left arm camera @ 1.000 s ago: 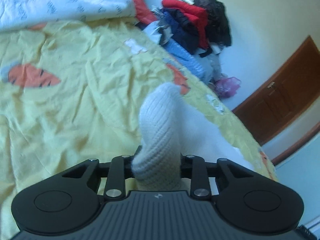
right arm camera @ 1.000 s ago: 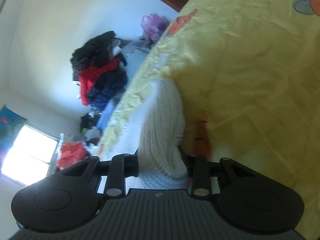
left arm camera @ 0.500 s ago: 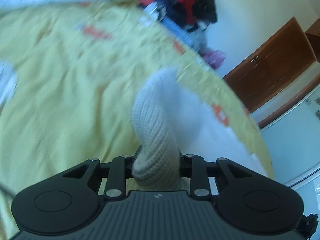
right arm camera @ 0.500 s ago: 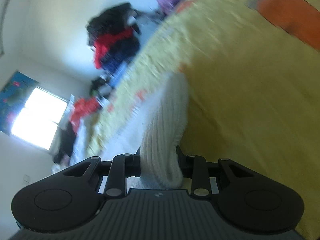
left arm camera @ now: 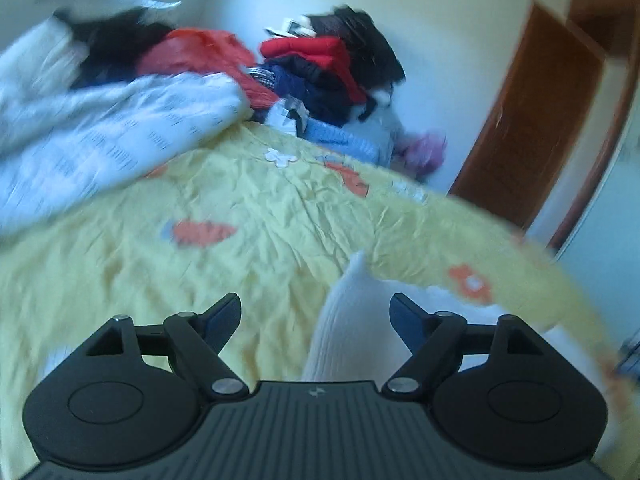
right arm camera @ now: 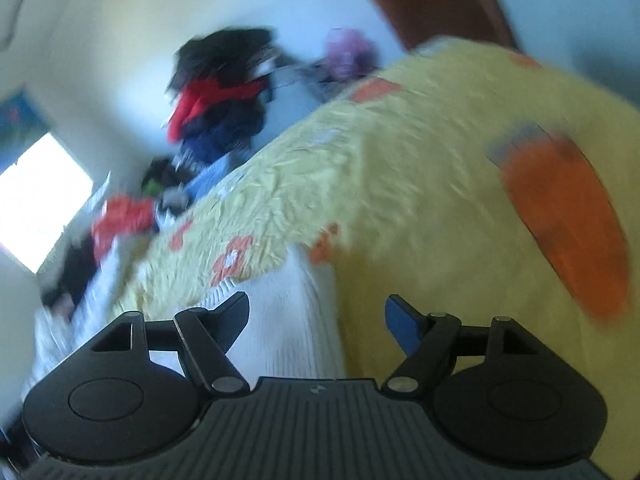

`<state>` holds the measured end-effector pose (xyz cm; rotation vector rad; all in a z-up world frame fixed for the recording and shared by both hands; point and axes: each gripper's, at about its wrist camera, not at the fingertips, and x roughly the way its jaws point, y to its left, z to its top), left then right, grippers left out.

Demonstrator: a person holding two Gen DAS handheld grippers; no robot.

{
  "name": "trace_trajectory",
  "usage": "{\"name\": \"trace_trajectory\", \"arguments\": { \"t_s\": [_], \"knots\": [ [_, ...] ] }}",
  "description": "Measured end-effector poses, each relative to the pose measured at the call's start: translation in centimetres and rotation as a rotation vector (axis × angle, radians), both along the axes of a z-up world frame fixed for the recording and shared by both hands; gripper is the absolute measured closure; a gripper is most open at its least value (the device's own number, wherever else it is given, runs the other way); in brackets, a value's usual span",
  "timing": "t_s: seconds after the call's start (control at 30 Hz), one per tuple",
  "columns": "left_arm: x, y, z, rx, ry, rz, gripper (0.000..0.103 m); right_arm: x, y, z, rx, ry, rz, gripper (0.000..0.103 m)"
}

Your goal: Fold small clothes

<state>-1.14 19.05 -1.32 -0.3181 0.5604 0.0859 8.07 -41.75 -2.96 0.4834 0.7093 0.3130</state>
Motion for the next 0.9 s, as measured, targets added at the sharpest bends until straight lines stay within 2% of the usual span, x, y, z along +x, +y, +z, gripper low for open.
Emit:
{"name": "trace_trajectory", "arguments": {
  "t_s": [0.07, 0.2, 0.23, 0.27, 0.3, 0.33, 0.37, 0.4, 0.43, 0.5, 0.57, 0.63, 0.7, 0.77, 0.83, 0.87, 0.9],
  "knots": [
    [4.4, -2.2, -0.6, 0.083, 0.074, -0.03, 0.022, 4.1, 2.3, -0.3, -0.084, 0.017, 0.05, 0.029],
    [11.0, -5.4, -2.7, 0.144, 0.171, -0.112, 0.022, 10.0, 6.3, -2.0, -0.189, 0.075, 0.129, 0.028],
    [12.4, -6.1, -3.5, 0.166, 0.2, -0.126, 0.023, 10.7, 6.9, -2.4, -0.206, 0.088, 0.139, 0.031],
    [13.6, -6.7, -4.2, 0.186, 0.228, -0.149, 0.029, 11.6, 7.5, -3.0, -0.227, 0.103, 0.149, 0.032],
    [14.3, -7.0, -5.0, 0.2, 0.251, -0.159, 0.039, 12.1, 8.0, -3.6, -0.242, 0.12, 0.164, 0.045],
    [14.9, -7.3, -5.6, 0.229, 0.277, -0.146, 0.065, 12.6, 8.6, -4.2, -0.25, 0.137, 0.18, 0.071],
    [15.1, -7.5, -6.0, 0.256, 0.289, -0.128, 0.077, 12.7, 8.8, -4.4, -0.251, 0.138, 0.196, 0.085],
    [15.1, -7.2, -5.8, 0.241, 0.264, -0.131, 0.084, 12.4, 8.9, -4.2, -0.242, 0.102, 0.198, 0.088],
    [14.7, -6.9, -5.4, 0.21, 0.231, -0.13, 0.09, 12.0, 8.9, -3.7, -0.234, 0.065, 0.193, 0.088],
    [13.9, -6.1, -4.5, 0.178, 0.163, -0.111, 0.09, 11.3, 8.0, -2.0, -0.189, -0.016, 0.148, 0.089],
    [13.9, -5.7, -5.0, 0.173, 0.168, -0.08, 0.09, 11.3, 7.0, -1.6, -0.12, -0.054, 0.108, 0.089],
    [14.7, -5.6, -6.7, 0.189, 0.221, -0.061, 0.091, 12.5, 7.2, -3.4, -0.152, 0.004, 0.088, 0.089],
    [14.4, -6.0, -7.3, 0.237, 0.191, -0.053, 0.09, 13.0, 7.8, -5.3, -0.198, 0.055, 0.086, 0.089],
    [14.5, -6.3, -7.0, 0.253, 0.192, -0.046, 0.086, 12.6, 8.4, -6.1, -0.222, 0.054, 0.076, 0.089],
    [14.0, -6.5, -6.5, 0.283, 0.184, -0.055, 0.082, 12.2, 8.2, -5.7, -0.221, 0.056, 0.054, 0.073],
    [13.6, -6.6, -6.0, 0.301, 0.184, -0.052, 0.076, 11.9, 8.0, -5.3, -0.215, 0.057, 0.036, 0.071],
    [12.9, -6.8, -5.3, 0.323, 0.175, -0.047, 0.076, 11.2, 7.5, -4.5, -0.208, 0.052, 0.014, 0.064]
  ]
}}
